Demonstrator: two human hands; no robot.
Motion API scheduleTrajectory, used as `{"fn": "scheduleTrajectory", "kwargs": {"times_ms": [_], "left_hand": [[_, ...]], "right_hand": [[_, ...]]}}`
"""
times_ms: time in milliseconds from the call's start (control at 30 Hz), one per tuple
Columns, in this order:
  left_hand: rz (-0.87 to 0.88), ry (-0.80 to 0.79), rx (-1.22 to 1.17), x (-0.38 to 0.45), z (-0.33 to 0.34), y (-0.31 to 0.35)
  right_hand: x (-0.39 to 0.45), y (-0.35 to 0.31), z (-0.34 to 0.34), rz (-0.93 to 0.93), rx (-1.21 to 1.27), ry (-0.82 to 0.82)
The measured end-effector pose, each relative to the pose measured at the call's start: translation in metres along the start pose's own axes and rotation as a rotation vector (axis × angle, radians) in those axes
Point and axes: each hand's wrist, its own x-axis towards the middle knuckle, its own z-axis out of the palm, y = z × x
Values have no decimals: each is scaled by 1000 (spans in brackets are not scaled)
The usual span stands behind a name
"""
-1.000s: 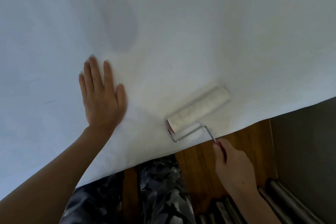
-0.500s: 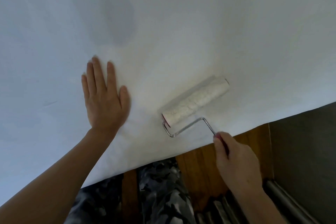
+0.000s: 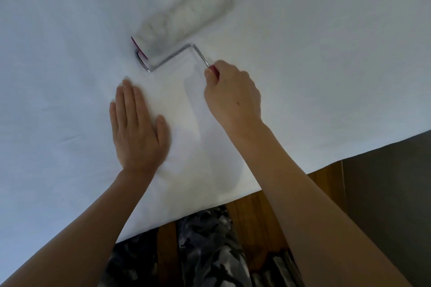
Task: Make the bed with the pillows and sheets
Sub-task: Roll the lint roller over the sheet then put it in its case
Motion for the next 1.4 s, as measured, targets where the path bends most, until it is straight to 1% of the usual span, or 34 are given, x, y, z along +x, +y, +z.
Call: {"fn": "scheduleTrajectory", "kwargs": {"times_ms": [200, 333, 433, 467, 500, 567, 633, 733, 800, 900, 967, 1067, 1167, 1233, 1300, 1400], "left_hand": [[2, -1, 15, 0, 1, -1], [3, -11, 32, 0, 1, -2], [-6, -20, 36, 0, 0, -1], [-9, -27, 35, 0, -1, -1], [-13, -35, 34, 1, -2, -1], [-17, -52, 32, 1, -4, -1], [-15, -62, 32, 1, -5, -1], [-14, -88, 28, 3, -9, -2], [0, -123, 32, 2, -12, -3], [32, -173, 37, -2, -18, -9], [27, -184, 29, -8, -22, -16], [-18, -191, 66, -20, -25, -29], [-79, -204, 87, -31, -28, -36], [-103, -200, 85, -35, -30, -39], [-106, -200, 81, -39, -32, -42], [-78, -205, 82, -45, -34, -47]], "right_hand": [[-98, 94, 8, 59, 2, -10], [-164, 151, 7, 189, -81, -146], [-204, 180, -2, 304, -160, -259], [-217, 187, -4, 345, -204, -258], [-231, 194, -6, 369, -232, -222], [-252, 203, -10, 394, -275, -101], [-260, 197, -16, 442, -232, -72], [-237, 170, -20, 303, -160, -25], [-203, 140, -11, 215, -63, -47], [-138, 75, 7, 6, 7, 26], [-93, 22, 16, -118, 16, 21], [-35, -54, 28, -287, 18, 25], [-6, -108, 41, -423, -70, 7], [1, -122, 53, -440, -123, -74], [-2, -117, 63, -412, -157, -131], [-20, -83, 66, -403, -151, -110]]}}
